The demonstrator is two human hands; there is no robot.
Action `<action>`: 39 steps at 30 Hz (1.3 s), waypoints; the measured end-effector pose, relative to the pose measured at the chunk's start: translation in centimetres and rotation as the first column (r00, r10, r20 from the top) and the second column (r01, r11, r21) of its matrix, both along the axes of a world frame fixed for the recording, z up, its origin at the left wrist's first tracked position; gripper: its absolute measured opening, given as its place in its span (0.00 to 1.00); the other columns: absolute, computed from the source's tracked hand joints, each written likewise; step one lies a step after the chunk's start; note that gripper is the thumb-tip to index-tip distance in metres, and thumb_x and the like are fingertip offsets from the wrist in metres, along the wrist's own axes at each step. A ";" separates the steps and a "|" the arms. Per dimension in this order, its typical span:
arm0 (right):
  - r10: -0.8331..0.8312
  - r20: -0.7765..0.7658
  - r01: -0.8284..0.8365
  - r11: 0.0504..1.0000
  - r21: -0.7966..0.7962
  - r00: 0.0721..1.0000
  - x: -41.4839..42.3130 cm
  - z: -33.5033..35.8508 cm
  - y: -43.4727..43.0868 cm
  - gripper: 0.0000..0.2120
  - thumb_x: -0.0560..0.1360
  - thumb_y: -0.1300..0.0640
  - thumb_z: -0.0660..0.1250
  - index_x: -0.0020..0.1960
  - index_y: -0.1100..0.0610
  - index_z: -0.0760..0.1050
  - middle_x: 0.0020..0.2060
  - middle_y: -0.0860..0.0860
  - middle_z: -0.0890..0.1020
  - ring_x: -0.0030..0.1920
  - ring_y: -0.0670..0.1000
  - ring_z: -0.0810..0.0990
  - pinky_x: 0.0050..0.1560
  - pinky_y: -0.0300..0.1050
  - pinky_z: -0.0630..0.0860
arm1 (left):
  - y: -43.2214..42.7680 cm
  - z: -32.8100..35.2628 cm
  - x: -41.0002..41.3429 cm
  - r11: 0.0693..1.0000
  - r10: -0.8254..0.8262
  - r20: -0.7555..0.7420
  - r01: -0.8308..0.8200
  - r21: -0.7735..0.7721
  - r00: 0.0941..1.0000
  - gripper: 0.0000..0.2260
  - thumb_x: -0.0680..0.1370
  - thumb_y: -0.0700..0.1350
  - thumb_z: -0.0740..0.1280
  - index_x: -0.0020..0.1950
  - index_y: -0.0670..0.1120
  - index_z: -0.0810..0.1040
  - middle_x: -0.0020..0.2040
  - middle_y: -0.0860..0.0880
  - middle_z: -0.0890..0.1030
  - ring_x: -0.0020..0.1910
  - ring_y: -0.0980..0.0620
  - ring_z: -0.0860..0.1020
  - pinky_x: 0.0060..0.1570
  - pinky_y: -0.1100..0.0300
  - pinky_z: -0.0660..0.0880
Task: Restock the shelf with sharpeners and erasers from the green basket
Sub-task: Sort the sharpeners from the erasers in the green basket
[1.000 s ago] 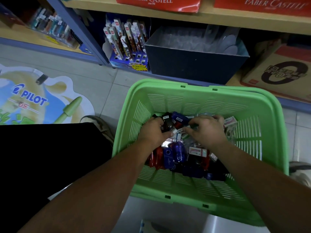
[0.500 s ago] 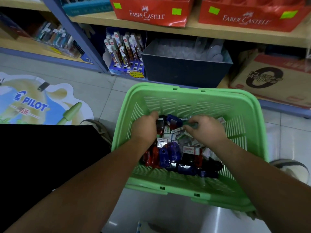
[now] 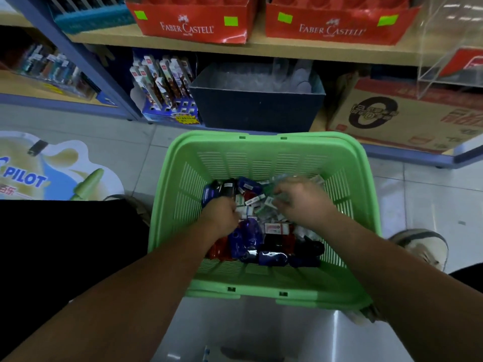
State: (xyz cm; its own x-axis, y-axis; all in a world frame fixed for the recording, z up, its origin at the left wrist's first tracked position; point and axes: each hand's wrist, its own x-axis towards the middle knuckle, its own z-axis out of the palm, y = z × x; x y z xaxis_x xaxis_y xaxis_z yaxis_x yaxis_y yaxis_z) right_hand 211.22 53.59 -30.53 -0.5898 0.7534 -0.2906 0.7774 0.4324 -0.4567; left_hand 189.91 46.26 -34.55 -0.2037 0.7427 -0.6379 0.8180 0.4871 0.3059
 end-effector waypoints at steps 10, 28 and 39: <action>0.318 0.355 -0.290 0.948 -0.131 0.879 -1.9 -4.4 0.3 0.57 0.65 0.20 0.67 0.84 0.45 0.51 0.83 0.47 0.56 0.82 0.54 0.52 0.80 0.58 0.41 | 0.4 -2.5 0.1 1.000 0.001 0.044 -0.001 -0.006 0.999 0.26 0.79 0.61 0.66 0.75 0.54 0.71 0.59 0.47 0.83 0.55 0.45 0.81 0.58 0.50 0.80; 0.296 0.217 -0.291 0.955 -0.057 0.930 -1.2 -4.2 3.0 0.26 0.81 0.44 0.69 0.77 0.47 0.71 0.77 0.45 0.71 0.77 0.53 0.68 0.73 0.52 0.65 | 1.1 -3.4 0.4 0.997 0.071 0.160 -0.065 -0.041 0.985 0.30 0.71 0.58 0.79 0.69 0.54 0.73 0.60 0.53 0.82 0.56 0.50 0.80 0.59 0.55 0.78; 0.246 0.297 -0.272 0.961 0.050 0.923 -2.4 -4.9 1.9 0.26 0.81 0.50 0.69 0.78 0.46 0.69 0.74 0.47 0.74 0.74 0.53 0.69 0.71 0.50 0.69 | 1.9 -3.2 0.2 0.993 0.120 0.247 -0.115 -0.033 0.962 0.21 0.69 0.51 0.82 0.58 0.51 0.80 0.51 0.53 0.82 0.49 0.51 0.82 0.52 0.56 0.80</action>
State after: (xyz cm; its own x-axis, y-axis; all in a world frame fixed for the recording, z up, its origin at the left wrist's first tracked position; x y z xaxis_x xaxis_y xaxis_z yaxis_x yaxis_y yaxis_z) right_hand 208.81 55.48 -35.44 -0.6696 0.6161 -0.4147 0.7246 0.6646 -0.1825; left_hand 190.15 48.17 -37.72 -0.1223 0.7105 -0.6930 0.6544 0.5827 0.4819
